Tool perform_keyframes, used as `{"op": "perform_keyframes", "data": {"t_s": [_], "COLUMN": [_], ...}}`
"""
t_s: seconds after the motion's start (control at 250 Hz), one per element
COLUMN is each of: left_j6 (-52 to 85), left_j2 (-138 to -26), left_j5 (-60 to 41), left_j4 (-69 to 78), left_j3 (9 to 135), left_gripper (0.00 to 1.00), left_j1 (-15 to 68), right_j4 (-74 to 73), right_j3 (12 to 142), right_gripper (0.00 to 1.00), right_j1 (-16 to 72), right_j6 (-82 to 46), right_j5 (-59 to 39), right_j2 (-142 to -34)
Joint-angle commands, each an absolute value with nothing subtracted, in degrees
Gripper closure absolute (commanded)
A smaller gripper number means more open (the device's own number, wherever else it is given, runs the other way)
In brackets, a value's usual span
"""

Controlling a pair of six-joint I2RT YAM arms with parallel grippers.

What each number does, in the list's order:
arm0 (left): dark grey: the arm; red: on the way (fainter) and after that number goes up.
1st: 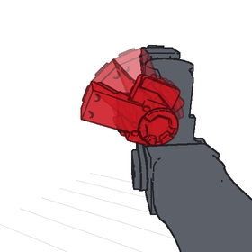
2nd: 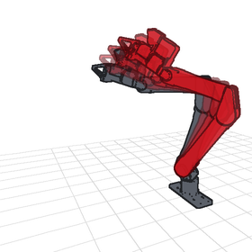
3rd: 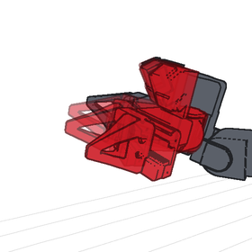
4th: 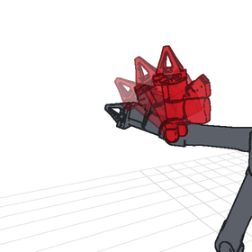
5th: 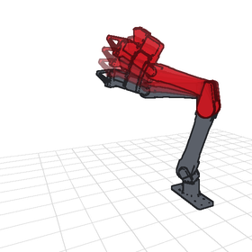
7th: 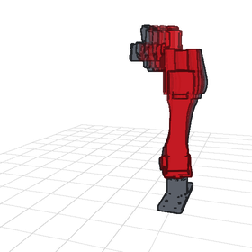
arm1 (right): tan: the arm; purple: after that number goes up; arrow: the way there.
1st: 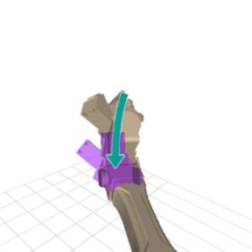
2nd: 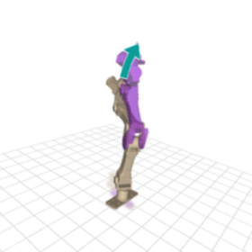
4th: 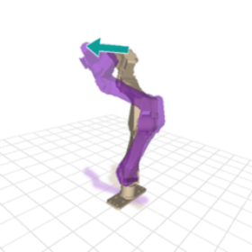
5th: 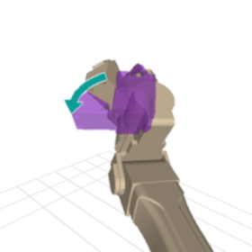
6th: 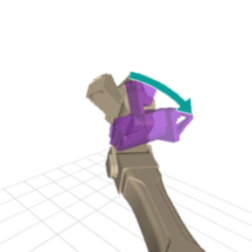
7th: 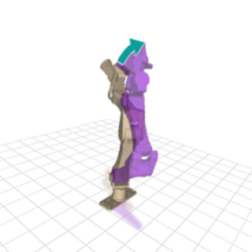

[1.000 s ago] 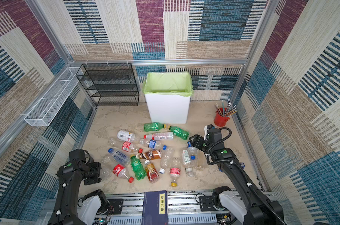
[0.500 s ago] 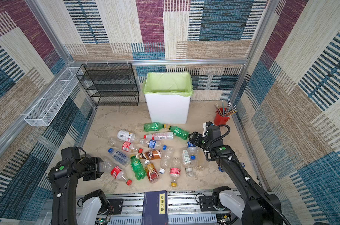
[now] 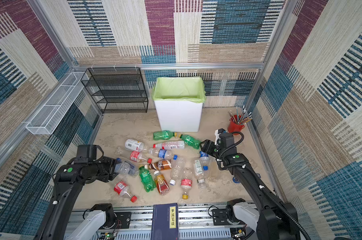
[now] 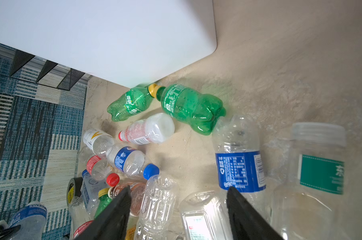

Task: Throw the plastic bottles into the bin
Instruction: 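Carry the blue-label bottle over the white bin and open left gripper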

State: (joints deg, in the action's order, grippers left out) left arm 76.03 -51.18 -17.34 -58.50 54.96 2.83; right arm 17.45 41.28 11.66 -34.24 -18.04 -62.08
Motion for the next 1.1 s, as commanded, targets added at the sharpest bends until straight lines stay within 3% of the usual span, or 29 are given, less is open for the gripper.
{"op": "perform_keyframes", "data": {"t_s": [0.0, 0.24, 0.46, 0.8, 0.976, 1.096], "left_j6": [70.26, 55.69, 38.02, 21.24, 17.67, 16.9], "left_j2": [-56.03, -64.17, -64.34, -69.54, -78.62, -88.73], "left_j5": [-10.61, 0.81, 6.92, 6.1, 3.58, 0.41], "left_j4": [-49.71, -41.34, -21.91, 2.62, 8.08, 10.1], "left_j3": [59.86, 68.67, 65.59, 65.09, 75.0, 89.32], "left_gripper": [0.56, 0.57, 0.53, 0.5, 0.51, 0.49], "left_j1": [10.26, 26.24, 36.82, 38.63, 37.85, 35.51], "right_j4": [16.03, 16.37, 16.3, 16.44, 16.6, 16.83], "right_j3": [42.03, 42.01, 41.53, 41.65, 41.75, 41.88], "right_gripper": [0.26, 0.26, 0.26, 0.27, 0.27, 0.27], "right_j1": [11.78, 11.78, 11.78, 11.78, 11.78, 11.78], "right_j6": [-33.25, -32.39, -32.22, -32.07, -31.89, -31.83], "right_j5": [-18.89, -18.79, -18.64, -18.11, -17.5, -17.62], "right_j2": [-62.45, -61.88, -60.82, -60.64, -60.37, -60.2]}}
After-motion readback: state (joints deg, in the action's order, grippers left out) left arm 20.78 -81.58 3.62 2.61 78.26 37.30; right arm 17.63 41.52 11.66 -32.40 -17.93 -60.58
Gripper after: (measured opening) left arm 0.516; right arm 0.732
